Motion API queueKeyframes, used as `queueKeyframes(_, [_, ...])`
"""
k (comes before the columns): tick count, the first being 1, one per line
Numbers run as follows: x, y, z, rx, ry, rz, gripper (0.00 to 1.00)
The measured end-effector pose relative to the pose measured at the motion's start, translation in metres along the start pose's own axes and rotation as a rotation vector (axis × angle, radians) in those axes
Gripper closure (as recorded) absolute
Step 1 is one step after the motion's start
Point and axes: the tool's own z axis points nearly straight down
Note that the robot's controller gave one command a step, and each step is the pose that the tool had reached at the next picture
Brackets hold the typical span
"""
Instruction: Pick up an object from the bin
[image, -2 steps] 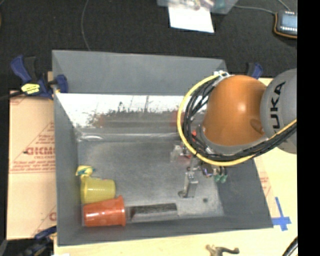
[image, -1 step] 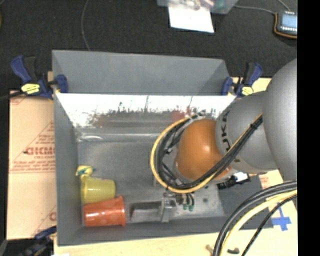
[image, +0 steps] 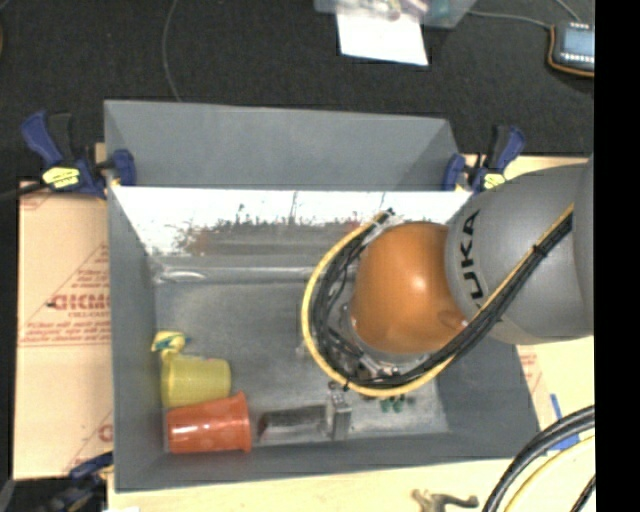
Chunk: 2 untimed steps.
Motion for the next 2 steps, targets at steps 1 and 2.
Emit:
queueKeyframes(1, [-0.008,0.043,0.046,0.000,0.023,0.148,0.00])
queueKeyframes(2, [-0.005,0.032,0.074,0.000,-0.015,-0.015,0.00])
